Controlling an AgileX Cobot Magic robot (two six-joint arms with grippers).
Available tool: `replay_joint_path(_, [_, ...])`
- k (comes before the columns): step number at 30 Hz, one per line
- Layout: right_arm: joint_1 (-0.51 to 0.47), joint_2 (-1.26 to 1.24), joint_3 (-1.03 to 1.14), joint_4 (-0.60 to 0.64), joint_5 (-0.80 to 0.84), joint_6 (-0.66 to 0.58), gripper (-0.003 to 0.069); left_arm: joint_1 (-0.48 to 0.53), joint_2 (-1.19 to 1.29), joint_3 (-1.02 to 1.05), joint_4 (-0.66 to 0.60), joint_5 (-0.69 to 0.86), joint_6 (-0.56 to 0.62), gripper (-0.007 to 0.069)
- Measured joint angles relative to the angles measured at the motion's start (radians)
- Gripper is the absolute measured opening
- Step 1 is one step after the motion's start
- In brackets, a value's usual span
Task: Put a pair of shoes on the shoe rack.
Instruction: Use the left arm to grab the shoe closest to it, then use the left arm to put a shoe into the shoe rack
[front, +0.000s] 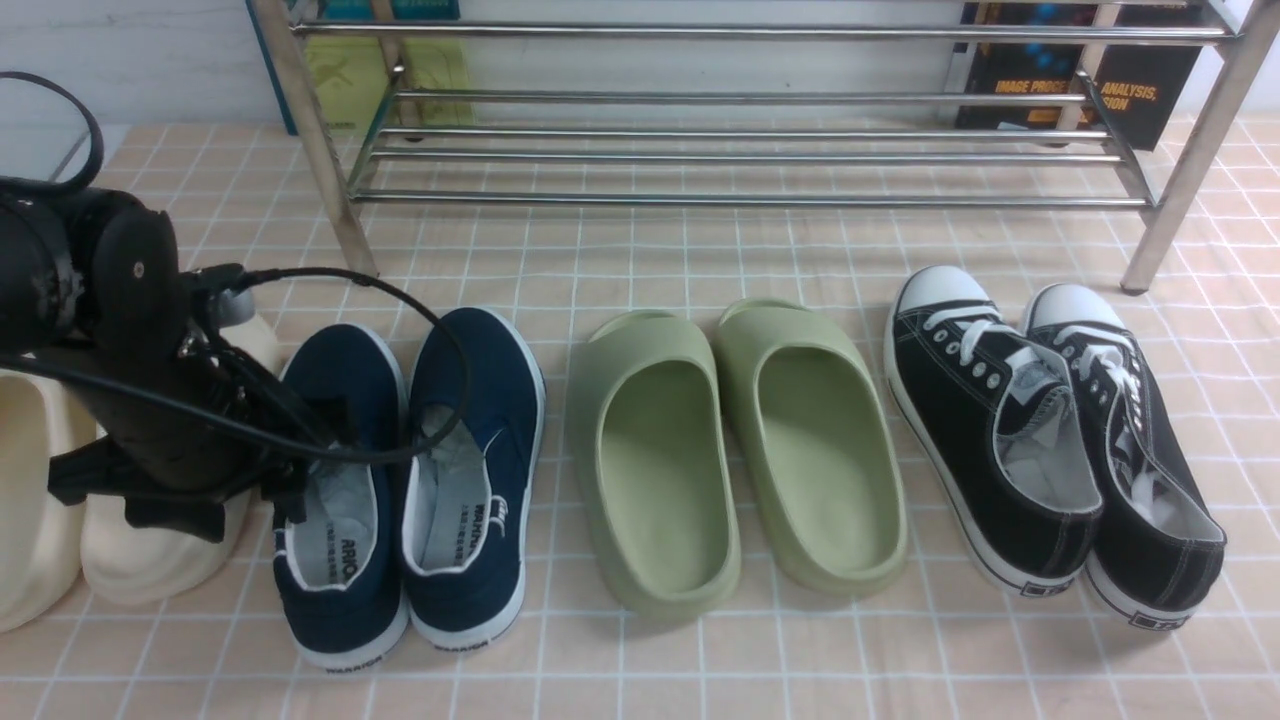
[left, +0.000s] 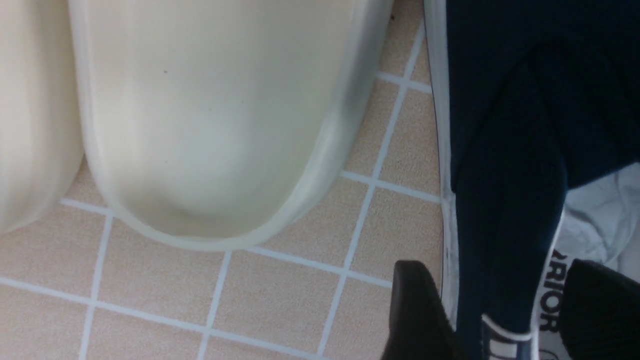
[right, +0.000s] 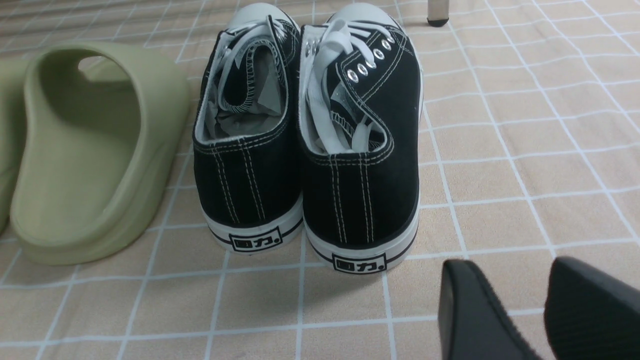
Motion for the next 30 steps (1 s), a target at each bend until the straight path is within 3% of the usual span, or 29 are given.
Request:
replay_joint_path(8, [0.0, 0.0, 0.0, 0.0, 0.0, 0.0, 0.0238, 0.0, 0.084, 0.0, 0.012, -0.011, 0.019, 0.0393])
replay_joint_path(11, [0.0, 0.0, 0.0, 0.0, 0.0, 0.0, 0.0238, 0.0, 0.113, 0.0, -0.008, -0.006, 0.076, 0.0313])
replay_joint_path(17, [0.0, 0.0, 0.0, 0.0, 0.0, 0.0, 0.0238, 0.0, 0.058, 0.0, -0.057, 0.005, 0.174, 0.0049])
replay_joint_path(23, [0.0, 0.0, 0.0, 0.0, 0.0, 0.0, 0.0238, 0.001, -0.05, -0.062, -0.056, 0.12, 0.221, 0.004])
replay_joint_path(30, [0.0, 0.0, 0.0, 0.0, 0.0, 0.0, 0.0238, 0.001, -0.033, -0.351, -0.079, 0.228, 0.296, 0.0041])
